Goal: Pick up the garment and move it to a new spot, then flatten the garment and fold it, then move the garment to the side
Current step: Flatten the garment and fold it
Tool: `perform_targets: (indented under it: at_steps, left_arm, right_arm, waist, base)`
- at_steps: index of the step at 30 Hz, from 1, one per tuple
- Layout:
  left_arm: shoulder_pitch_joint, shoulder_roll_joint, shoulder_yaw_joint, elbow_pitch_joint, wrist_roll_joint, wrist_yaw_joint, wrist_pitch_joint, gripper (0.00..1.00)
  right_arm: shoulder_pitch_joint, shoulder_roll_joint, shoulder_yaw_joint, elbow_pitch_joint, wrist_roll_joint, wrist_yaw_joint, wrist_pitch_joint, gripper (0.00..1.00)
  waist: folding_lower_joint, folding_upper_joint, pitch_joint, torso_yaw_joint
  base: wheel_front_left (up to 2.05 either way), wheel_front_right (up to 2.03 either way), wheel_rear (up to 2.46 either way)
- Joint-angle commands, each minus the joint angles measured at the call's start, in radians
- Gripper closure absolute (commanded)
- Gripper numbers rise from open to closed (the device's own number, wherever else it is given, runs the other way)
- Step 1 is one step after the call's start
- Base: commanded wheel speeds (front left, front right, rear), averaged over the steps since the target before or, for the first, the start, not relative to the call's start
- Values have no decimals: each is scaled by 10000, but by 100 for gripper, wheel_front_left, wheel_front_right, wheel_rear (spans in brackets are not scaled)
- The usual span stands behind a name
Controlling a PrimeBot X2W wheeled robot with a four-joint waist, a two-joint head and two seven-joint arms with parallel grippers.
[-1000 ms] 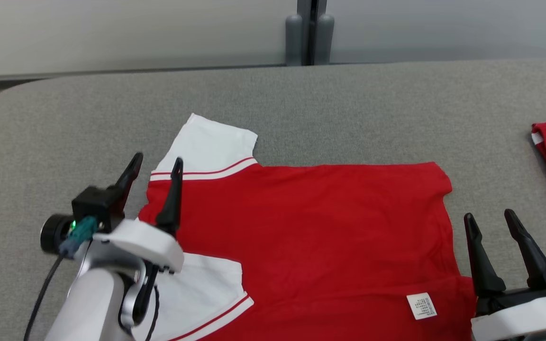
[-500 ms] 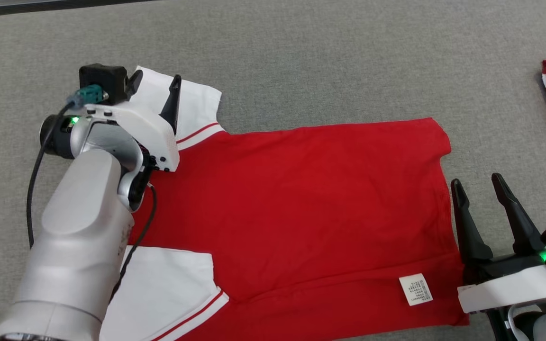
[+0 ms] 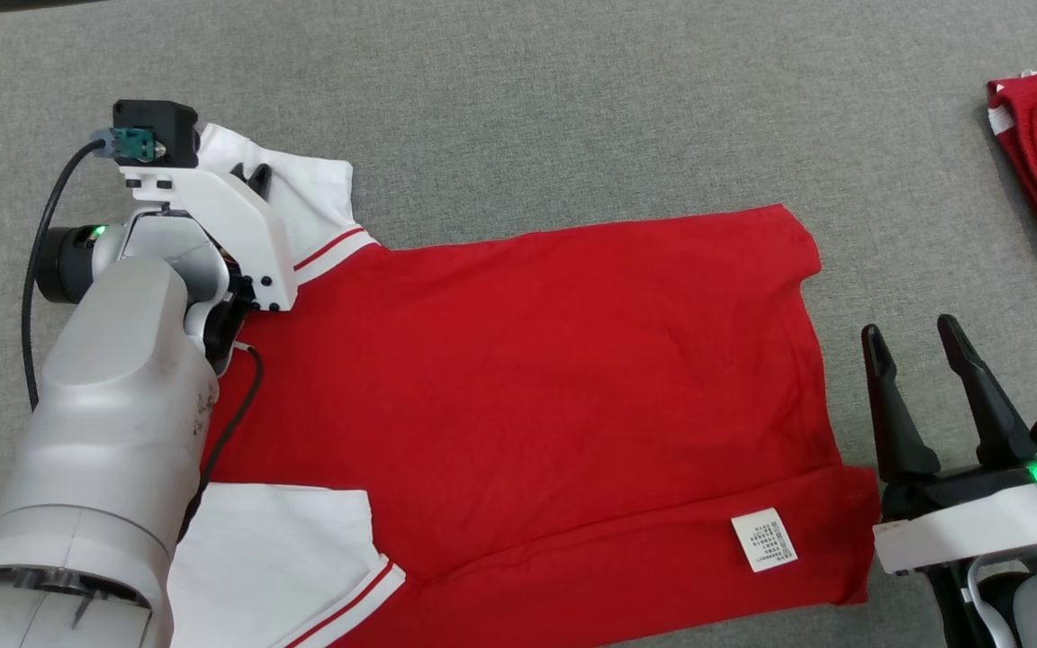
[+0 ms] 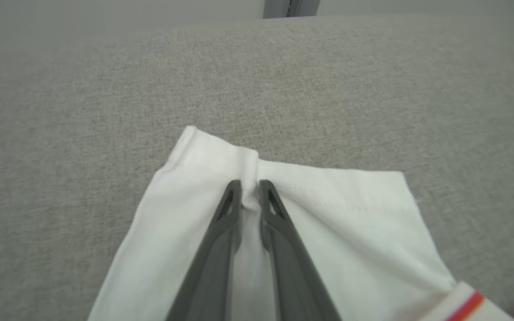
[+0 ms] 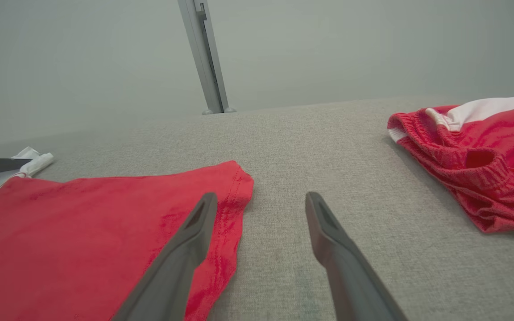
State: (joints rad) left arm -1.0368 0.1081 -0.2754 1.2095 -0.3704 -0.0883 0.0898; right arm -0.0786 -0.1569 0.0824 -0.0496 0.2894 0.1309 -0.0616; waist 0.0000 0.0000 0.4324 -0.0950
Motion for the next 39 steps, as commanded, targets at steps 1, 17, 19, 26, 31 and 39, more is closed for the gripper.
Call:
perform_targets:
  at_steps: [1,17,19,26,31,39]
  left_arm:
    - [224,-45,-91,270,44,-55,-30,100]
    - [-159,-395,-322,278,-286,-320,-2465,100]
    - [-185,-429,-418,252,-332,-337,-2618,100]
    - [-112,-531,-736,175,-666,-417,-2897,100]
    - [7,-537,-925,83,-960,-428,-3088,100]
    - [117,-536,-956,-313,-1313,-424,-3489,100]
  right_arm:
    - [-163,-94,-71,40,5,-4,-70,0]
    - [-3071,-1411,585,3089,1051,-4,-106,0]
    - [-3590,-1534,828,3822,1270,-3,-12,0]
    - [-4768,-1993,2214,5814,2145,-4,727,20]
    - [-5085,-2192,2904,6363,2723,-6,652,100]
    - [-5442,-2543,2975,6372,3176,-6,-548,100]
  waist:
    - [0,0,-37,36]
    - [0,0,-112,1024]
    - [0,0,-62,1179]
    - [0,0,-2,1489]
    - [0,0,-77,1524]
    - [0,0,-277,1548]
  base:
    - [0,0,0]
    - [0,0,0]
    - [0,0,0]
    - [0,0,0]
    - [0,0,0]
    - [0,0,0]
